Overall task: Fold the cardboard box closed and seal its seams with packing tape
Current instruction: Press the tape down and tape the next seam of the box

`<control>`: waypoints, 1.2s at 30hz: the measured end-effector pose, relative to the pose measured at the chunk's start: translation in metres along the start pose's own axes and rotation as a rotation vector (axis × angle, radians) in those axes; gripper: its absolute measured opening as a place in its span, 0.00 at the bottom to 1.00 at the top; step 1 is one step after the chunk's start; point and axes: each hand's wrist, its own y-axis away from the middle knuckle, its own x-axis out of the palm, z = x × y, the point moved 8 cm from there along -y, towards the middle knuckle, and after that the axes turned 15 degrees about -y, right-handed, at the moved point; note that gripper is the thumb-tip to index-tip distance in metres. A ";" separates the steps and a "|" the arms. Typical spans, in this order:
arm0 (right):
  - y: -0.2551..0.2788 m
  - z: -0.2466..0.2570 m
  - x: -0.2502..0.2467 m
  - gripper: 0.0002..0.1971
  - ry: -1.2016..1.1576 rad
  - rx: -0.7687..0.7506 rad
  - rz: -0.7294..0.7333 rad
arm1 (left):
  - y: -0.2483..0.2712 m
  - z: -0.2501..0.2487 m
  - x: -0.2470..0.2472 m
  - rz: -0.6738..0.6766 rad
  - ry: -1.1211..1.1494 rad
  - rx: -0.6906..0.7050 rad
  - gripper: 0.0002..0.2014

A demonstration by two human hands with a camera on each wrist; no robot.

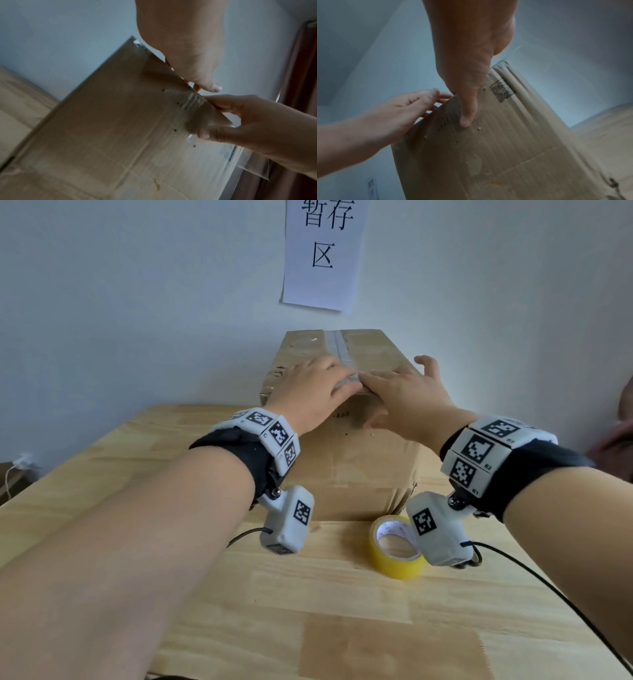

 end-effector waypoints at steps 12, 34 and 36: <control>0.027 -0.047 -0.015 0.37 -0.113 0.062 -0.130 | -0.002 -0.018 0.010 0.032 -0.231 0.066 0.31; 0.058 -0.105 -0.001 0.41 -0.487 0.302 -0.292 | -0.051 -0.090 0.008 -0.004 -0.088 0.168 0.25; 0.062 -0.107 0.000 0.40 -0.512 0.321 -0.307 | -0.051 -0.096 0.017 0.028 -0.147 0.185 0.25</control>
